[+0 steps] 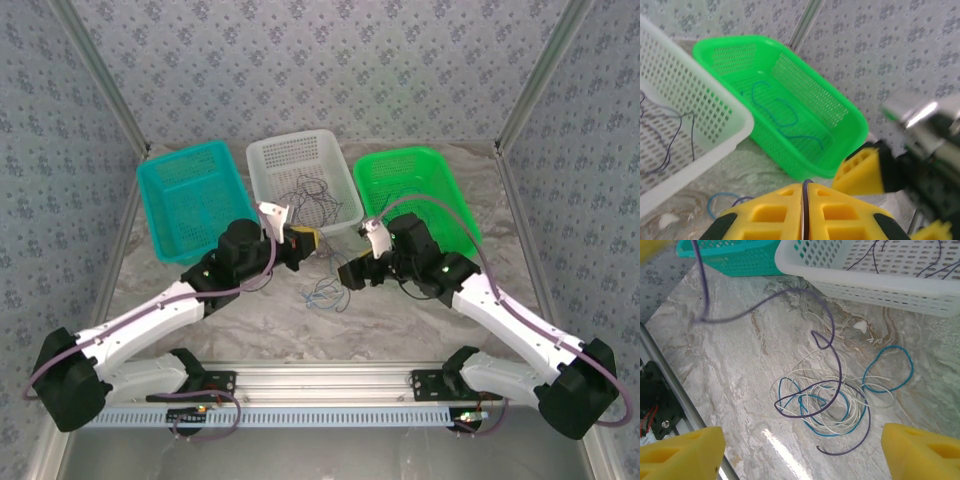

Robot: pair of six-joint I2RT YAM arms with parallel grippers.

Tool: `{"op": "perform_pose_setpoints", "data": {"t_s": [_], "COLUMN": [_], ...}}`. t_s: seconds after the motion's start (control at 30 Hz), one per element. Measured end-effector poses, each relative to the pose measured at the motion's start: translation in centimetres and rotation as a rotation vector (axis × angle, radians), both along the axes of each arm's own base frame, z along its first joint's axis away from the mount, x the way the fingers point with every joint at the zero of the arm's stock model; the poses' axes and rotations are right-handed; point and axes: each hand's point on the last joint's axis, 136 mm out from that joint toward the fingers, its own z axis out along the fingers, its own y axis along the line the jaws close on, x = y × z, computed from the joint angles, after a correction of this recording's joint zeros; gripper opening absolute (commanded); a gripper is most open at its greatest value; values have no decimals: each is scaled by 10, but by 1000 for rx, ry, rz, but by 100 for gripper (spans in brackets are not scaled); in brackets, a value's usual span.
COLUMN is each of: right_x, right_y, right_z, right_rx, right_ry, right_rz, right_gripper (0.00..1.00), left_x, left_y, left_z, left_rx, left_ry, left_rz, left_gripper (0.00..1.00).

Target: Untangle the cables

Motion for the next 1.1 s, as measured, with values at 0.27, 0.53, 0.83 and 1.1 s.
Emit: {"op": "perform_pose_setpoints", "data": {"t_s": [0.27, 0.53, 0.83, 1.1], "right_x": [6, 28, 39, 24], "right_y": [3, 11, 18, 26], "right_z": [-18, -38, -62, -19], "right_rx": [21, 36, 11, -7], "right_ry": [2, 26, 73, -24], "right_rz": [-61, -146, -173, -87], "right_gripper": [90, 84, 3, 0], "left_x": [0, -5, -4, 30], "left_y": [-10, -20, -18, 14], "left_z": [71, 72, 73, 94], "left_rx": [-116, -128, -110, -89], "left_ry": [-103, -96, -106, -133], "left_rz": [-39, -84, -67, 90], "left_gripper": [9, 9, 8, 10]}}
